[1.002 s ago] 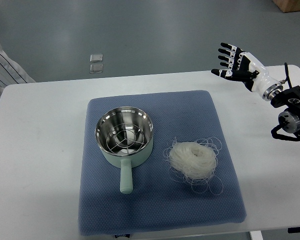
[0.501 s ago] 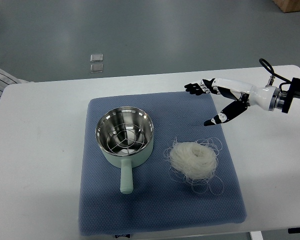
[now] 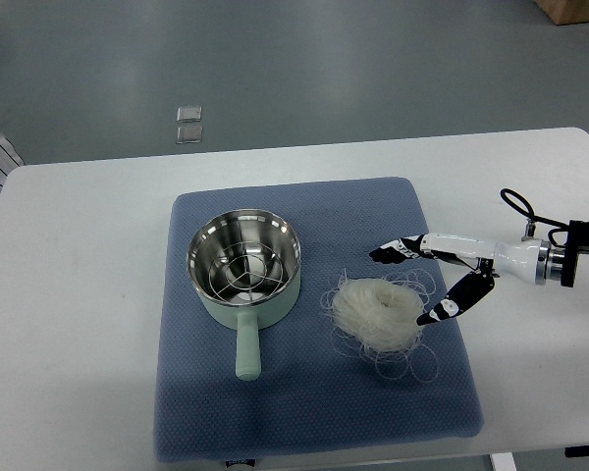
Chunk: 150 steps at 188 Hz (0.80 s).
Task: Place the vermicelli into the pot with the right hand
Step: 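Move the right hand down toward the white vermicelli bundle, then close the right hand fingers around the vermicelli bundle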
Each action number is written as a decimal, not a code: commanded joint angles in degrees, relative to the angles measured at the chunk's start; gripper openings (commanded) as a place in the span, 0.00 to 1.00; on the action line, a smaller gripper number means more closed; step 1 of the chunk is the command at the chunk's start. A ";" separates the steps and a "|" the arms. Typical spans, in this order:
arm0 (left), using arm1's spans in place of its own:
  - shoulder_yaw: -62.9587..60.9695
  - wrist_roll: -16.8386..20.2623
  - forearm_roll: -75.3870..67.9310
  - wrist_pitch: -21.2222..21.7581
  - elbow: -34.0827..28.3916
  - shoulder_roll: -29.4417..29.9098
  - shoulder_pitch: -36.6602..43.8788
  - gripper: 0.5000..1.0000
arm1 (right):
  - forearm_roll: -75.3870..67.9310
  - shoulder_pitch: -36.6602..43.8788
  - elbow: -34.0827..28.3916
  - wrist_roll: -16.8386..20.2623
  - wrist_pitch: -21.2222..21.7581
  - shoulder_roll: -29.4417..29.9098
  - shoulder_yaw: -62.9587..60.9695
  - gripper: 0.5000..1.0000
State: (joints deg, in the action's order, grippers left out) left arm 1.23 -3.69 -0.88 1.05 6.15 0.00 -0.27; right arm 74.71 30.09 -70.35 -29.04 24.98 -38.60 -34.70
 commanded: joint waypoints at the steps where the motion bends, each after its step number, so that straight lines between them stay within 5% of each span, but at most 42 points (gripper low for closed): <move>1: 0.00 0.00 0.00 0.00 0.00 0.00 0.00 1.00 | 0.00 -1.35 -0.22 -0.23 -0.63 0.28 -0.02 0.83; 150: 0.00 0.00 0.00 0.00 0.00 0.00 0.00 1.00 | 5.45 -5.57 -0.22 -0.14 -8.37 4.58 0.24 0.82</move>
State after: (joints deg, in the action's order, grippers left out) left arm 1.23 -3.69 -0.88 1.05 6.15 0.00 -0.27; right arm 78.62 24.92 -70.65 -29.22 17.51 -34.69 -34.46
